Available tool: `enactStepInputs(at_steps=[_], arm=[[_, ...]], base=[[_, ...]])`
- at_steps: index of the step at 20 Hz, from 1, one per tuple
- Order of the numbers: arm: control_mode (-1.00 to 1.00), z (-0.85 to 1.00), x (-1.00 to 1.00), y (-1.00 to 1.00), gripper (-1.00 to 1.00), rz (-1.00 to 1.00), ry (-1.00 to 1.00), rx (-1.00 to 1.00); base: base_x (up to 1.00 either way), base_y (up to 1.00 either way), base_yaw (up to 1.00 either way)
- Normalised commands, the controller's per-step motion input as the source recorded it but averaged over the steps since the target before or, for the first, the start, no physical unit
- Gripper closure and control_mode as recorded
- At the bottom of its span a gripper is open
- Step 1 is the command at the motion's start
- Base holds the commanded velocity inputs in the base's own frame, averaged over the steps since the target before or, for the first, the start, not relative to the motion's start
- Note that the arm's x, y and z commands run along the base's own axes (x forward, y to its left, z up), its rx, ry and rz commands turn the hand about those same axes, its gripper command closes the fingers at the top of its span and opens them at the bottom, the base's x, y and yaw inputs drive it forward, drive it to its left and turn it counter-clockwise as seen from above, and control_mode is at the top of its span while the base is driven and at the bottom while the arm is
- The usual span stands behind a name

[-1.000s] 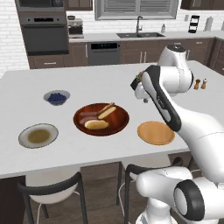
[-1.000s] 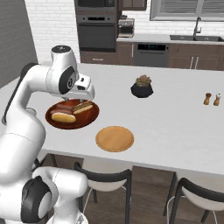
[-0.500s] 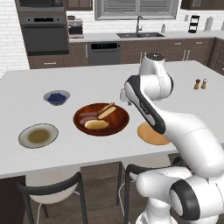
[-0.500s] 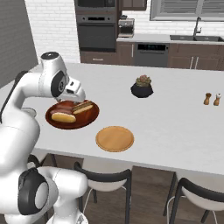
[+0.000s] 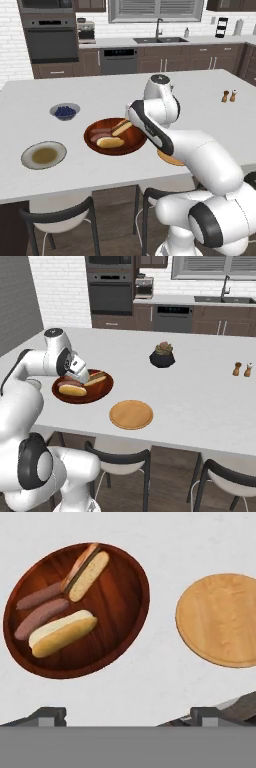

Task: Place one bun and one sausage from the bowl on each plate.

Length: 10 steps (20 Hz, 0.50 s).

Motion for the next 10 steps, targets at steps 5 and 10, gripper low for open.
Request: enactStepInputs(at_steps=[5,10], arm=[[-1.00,-0.21,0.49,0.00,-1.00,-0.08,0.14,0.10],[-1.00,-0.06,0.43,0.00,-1.00,-0.05,0.07,0.00]], base=[[0.00,0.00,0.00],[0.00,0.00,0.00]])
